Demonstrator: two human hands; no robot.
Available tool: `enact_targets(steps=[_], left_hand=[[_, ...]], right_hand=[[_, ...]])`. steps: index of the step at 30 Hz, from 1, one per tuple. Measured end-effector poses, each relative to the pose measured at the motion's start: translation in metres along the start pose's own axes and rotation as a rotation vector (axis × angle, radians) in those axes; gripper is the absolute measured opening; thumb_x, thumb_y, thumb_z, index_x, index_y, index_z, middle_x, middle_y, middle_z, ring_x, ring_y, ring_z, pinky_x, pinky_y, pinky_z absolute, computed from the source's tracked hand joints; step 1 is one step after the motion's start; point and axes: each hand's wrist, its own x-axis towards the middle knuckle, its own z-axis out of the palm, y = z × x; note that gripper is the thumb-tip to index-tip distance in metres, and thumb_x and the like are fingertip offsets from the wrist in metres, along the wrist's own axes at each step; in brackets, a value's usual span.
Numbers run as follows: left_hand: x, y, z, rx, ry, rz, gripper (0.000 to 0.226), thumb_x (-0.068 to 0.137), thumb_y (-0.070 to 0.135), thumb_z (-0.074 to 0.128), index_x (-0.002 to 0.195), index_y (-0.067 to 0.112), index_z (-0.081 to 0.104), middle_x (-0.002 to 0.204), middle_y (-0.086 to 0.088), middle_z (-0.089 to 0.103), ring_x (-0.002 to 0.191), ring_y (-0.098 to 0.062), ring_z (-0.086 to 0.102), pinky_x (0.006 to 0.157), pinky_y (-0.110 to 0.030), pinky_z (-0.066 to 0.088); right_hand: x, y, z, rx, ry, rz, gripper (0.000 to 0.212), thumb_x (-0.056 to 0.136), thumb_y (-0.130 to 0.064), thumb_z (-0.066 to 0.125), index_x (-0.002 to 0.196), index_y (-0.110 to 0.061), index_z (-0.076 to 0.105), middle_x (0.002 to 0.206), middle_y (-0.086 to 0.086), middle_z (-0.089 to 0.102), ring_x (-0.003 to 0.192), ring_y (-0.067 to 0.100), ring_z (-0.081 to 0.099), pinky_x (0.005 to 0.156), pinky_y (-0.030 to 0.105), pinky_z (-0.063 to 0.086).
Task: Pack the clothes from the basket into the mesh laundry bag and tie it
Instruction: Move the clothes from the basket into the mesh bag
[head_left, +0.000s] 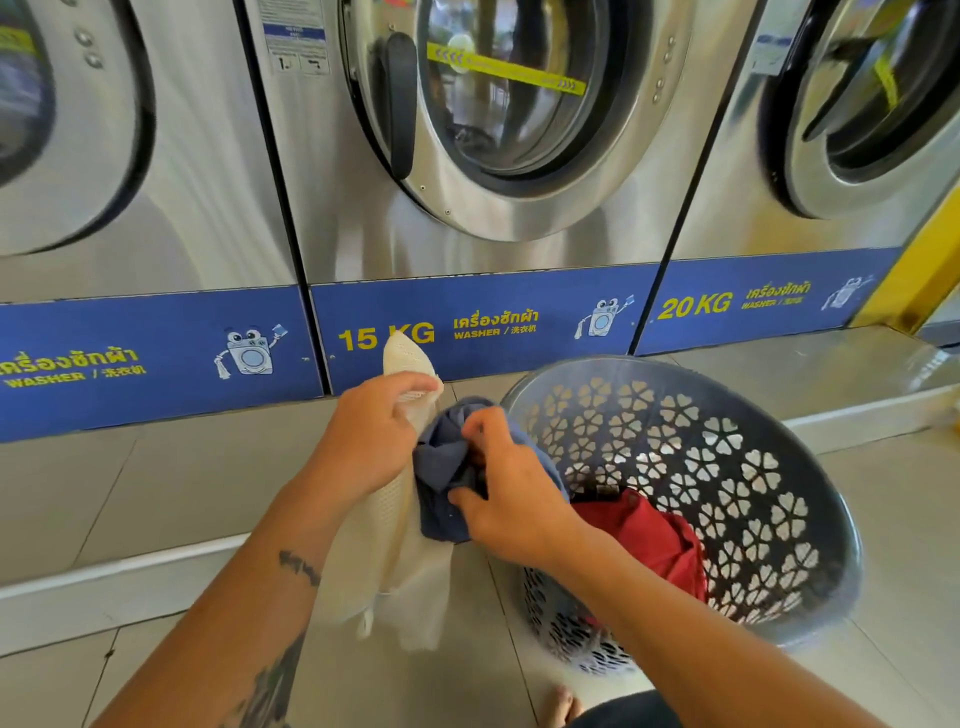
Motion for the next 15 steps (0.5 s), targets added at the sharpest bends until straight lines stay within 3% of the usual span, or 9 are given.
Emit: enact_targets(steps=[2,4,6,8,10,11,13,15], left_hand=[[0.001,-0.002,-0.001,-0.012,-0.014,-0.012,0.05,0.092,-0.001,0.038,0.119,0.029,0.068,0.128,-0.005,0.062,0.109,-0.024,0.057,0.082,-0.025,0.04],[0.002,-0.002,-0.002,-0.034,-0.044,-0.021,0.052,0.092,-0.002,0.037,0.12,0.029,0.068,0.124,-0.007,0.063,0.087,-0.02,0.061,0.067,-0.021,0.041],[0.003,-0.002,-0.003,-0.058,-0.067,-0.037,0.053,0.092,-0.003,0.036,0.121,0.029,0.067,0.113,-0.009,0.066,0.055,-0.006,0.053,0.047,-0.011,0.035],[0.002,0.0,-0.004,-0.063,-0.079,-0.039,0.053,0.093,-0.003,0.036,0.122,0.029,0.066,0.111,-0.009,0.067,0.044,-0.005,0.047,0.04,-0.01,0.031],[0.0,0.002,-0.003,-0.06,-0.086,-0.017,0.052,0.094,-0.002,0.036,0.123,0.029,0.066,0.114,-0.009,0.067,0.06,-0.014,0.059,0.049,-0.014,0.038],[-0.001,0.003,-0.002,-0.064,-0.086,-0.003,0.052,0.094,-0.002,0.036,0.123,0.028,0.066,0.116,-0.01,0.067,0.078,-0.029,0.064,0.057,-0.021,0.044],[-0.003,0.005,0.001,-0.06,-0.087,0.008,0.051,0.094,-0.002,0.036,0.124,0.027,0.066,0.119,-0.009,0.067,0.101,-0.042,0.06,0.07,-0.032,0.049],[-0.003,0.004,0.003,-0.044,-0.086,0.003,0.051,0.095,-0.001,0.036,0.124,0.027,0.066,0.119,-0.007,0.067,0.099,-0.04,0.061,0.061,-0.022,0.041]], right_hand=[[0.001,-0.002,0.0,-0.162,-0.085,-0.051,0.036,0.087,-0.014,0.064,0.113,-0.018,0.039,0.09,0.008,0.061,0.076,0.025,0.06,0.064,0.047,0.048],[0.003,0.0,-0.003,-0.428,-0.073,-0.176,0.029,0.088,-0.018,0.061,0.114,-0.017,0.047,0.098,0.004,0.063,0.091,0.026,0.059,0.075,0.044,0.045],[0.004,0.01,-0.003,-0.703,-0.019,-0.309,0.029,0.085,-0.029,0.061,0.113,-0.026,0.059,0.111,-0.005,0.065,0.112,0.024,0.054,0.09,0.043,0.038],[0.004,0.021,-0.002,-0.842,-0.032,-0.313,0.038,0.081,-0.039,0.061,0.119,-0.036,0.065,0.13,-0.004,0.058,0.129,0.03,0.044,0.1,0.053,0.031],[0.002,0.03,0.003,-0.885,-0.108,-0.271,0.05,0.08,-0.044,0.06,0.131,-0.042,0.058,0.145,0.005,0.045,0.14,0.038,0.032,0.109,0.066,0.023],[0.002,0.032,0.005,-0.903,-0.138,-0.265,0.054,0.081,-0.044,0.059,0.135,-0.043,0.054,0.149,0.008,0.04,0.142,0.041,0.027,0.11,0.069,0.02],[0.003,0.034,0.008,-0.892,-0.179,-0.266,0.057,0.083,-0.042,0.056,0.14,-0.043,0.049,0.152,0.009,0.035,0.144,0.041,0.023,0.11,0.067,0.024],[0.005,0.032,0.002,-0.721,-0.183,-0.286,0.057,0.082,-0.034,0.055,0.138,-0.038,0.052,0.148,0.004,0.04,0.141,0.035,0.028,0.108,0.057,0.034]])
